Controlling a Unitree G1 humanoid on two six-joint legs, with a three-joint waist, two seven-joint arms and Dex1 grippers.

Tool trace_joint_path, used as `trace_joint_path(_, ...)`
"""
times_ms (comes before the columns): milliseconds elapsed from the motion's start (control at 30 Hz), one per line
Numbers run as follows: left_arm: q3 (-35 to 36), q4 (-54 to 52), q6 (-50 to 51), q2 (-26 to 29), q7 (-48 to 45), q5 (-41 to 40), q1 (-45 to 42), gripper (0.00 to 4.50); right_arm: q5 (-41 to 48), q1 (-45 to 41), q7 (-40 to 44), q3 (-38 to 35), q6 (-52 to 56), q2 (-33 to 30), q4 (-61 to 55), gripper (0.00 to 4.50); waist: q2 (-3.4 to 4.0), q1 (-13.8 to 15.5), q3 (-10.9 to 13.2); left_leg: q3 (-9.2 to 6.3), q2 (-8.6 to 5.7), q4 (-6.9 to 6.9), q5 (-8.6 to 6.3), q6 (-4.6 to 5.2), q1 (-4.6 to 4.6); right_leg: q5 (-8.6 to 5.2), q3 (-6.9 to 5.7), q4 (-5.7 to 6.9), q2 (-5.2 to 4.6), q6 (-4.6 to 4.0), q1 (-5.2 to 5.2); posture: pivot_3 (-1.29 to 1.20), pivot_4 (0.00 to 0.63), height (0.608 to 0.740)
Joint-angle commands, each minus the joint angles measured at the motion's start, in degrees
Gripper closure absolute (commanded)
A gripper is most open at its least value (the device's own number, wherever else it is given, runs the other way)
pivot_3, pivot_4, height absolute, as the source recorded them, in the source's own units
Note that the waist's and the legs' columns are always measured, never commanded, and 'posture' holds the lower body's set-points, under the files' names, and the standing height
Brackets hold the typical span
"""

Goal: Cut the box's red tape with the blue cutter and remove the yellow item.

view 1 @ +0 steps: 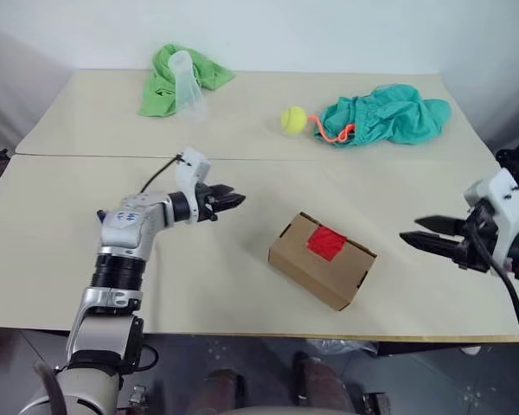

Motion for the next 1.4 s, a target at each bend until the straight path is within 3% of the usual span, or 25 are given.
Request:
trace_joint_path(33,4.58,-10.1,2.17,-0.21,6.76,-1.44,2.47,0.63,-0.82,-3.48,5.6,4.83,-7.45,-0.35,2.82,0.47,0.0,-0.07,0.0,0.0,0.0,0.0,-0.01,-0.01,0.0,0.0,0.0,0.0,-0.01,0.0,0.0,0.0,0.15,0.74)
trace_joint_path(67,5.6,-12.64,2.91,-0.64,9.18,-1.26,3.43,0.31,-1.28,-4.65,7.21,6.56,-9.61,0.07,3.86,0.14,0.0,-0.1,0.0,0.01,0.0,0.0,-0.02,-0.02,0.01,0.0,-0.01,-0.02,0.0,0.0,0.0,0.0,0.15,0.74)
trace_joint_path(133,8.01,-16.78,4.2,-2.05,14.7,-0.8,5.01,0.01,-1.78,-7.03,9.88,9.47,-13.35,1.22,6.03,0.0,-0.01,-0.11,0.01,0.02,0.0,0.0,-0.03,-0.03,0.01,0.0,-0.01,-0.03,0.0,0.01,0.0,0.0,0.15,0.74)
trace_joint_path(233,11.2,-22.11,5.41,-4.04,25.83,3.25,7.7,0.01,-3.95,-11.32,14.14,14.11,-20.51,4.05,10.77,0.0,-0.06,-0.11,0.04,0.02,0.01,0.03,-0.01,-0.07,0.03,0.01,-0.02,0.0,0.02,0.02,0.0,0.0,0.15,0.74)
trace_joint_path(433,12.82,-32.67,8.95,-6.85,37.6,7.68,13.55,0.01,-8.58,-19.01,20.76,22.12,-27.11,7.09,20.32,0.0,-0.1,-0.15,0.06,0.04,0.01,0.03,0.02,-0.14,0.06,0.01,0.0,0.05,0.01,0.02,0.0,0.0,0.15,0.74)
trace_joint_path(533,14.17,-36.22,11.07,-9.32,43.97,10.53,15.62,0.58,-10.64,-22.2,22.59,24.7,-29.06,8.41,23.94,0.0,-0.11,0.01,0.06,0.02,0.03,0.04,0.02,-0.15,0.05,0.01,-0.03,0.06,0.02,0.02,0.0,0.0,0.15,0.74)
trace_joint_path(667,15.37,-42.28,14.73,-13.41,50.63,14.03,18.49,1.83,-12.42,-24.92,25.21,27.21,-30.63,10.24,27.58,0.0,-0.11,-0.02,0.06,0.02,0.02,0.03,0.01,-0.16,0.04,0.01,-0.03,0.05,0.0,0.01,0.0,0.0,0.15,0.74)
trace_joint_path(700,15.81,-43.65,16.07,-14.27,51.93,14.74,18.99,1.83,-12.92,-25.22,25.68,27.69,-31.04,10.44,28.32,0.0,-0.12,0.0,0.07,0.01,0.02,0.03,0.01,-0.16,0.04,0.01,-0.04,0.04,0.01,0.01,0.0,0.0,0.15,0.74)
trace_joint_path(967,21.96,-46.94,27.81,-19.9,57.56,17.87,20.52,1.83,-14.35,-25.91,28.1,28.79,-31.39,11.26,29.63,0.0,-0.12,-0.06,0.07,0.01,0.04,0.05,0.0,-0.19,0.04,0.01,-0.05,0.07,0.02,0.01,0.0,0.0,0.15,0.74)
trace_joint_path(1400,26.96,-44.43,32.43,-23.1,57.56,18.03,17.48,1.83,-13.59,-24.74,28.75,28.05,-30.21,11.26,27.99,0.0,-0.13,-0.08,0.07,0.01,0.05,0.05,-0.02,-0.23,0.04,0.0,-0.05,0.05,0.02,0.0,0.0,0.0,0.15,0.74)
